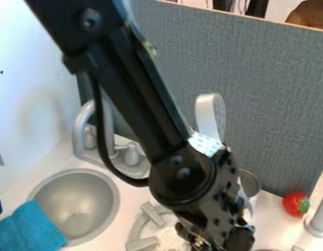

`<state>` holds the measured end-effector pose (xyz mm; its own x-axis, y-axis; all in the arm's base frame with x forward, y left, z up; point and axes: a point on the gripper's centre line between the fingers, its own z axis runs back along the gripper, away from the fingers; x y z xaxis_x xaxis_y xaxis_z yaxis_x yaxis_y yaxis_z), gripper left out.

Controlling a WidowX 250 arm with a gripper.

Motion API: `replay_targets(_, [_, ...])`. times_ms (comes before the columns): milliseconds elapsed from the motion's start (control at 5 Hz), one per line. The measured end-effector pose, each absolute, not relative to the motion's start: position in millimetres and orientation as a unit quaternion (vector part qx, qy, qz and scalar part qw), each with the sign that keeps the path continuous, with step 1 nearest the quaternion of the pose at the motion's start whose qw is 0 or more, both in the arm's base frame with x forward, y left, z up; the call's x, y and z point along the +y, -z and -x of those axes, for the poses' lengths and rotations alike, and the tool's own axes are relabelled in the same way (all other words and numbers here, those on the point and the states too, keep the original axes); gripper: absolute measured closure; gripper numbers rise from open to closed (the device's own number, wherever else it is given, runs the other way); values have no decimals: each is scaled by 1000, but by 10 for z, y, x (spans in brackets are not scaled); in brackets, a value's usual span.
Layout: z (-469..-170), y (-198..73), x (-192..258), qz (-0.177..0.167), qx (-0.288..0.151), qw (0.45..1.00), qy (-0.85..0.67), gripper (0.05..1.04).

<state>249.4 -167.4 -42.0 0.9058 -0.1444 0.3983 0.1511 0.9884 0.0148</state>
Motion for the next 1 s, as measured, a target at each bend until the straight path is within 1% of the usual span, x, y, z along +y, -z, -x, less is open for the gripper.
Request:
replay_targets(200, [-2491, 491, -1708, 7, -207, 975, 79, 714])
replay_targets(400, [-2530, 503, -1738, 11, -215, 973, 80, 652])
replay_targets(600, [-2477, 587, -1723, 10, -200, 976, 83, 341])
replay_targets(800, [-2443, 601, -1699, 7, -193, 977, 90, 92])
replay_targets(1000, [-2458, 441, -1717, 18, -206, 974, 90, 77])
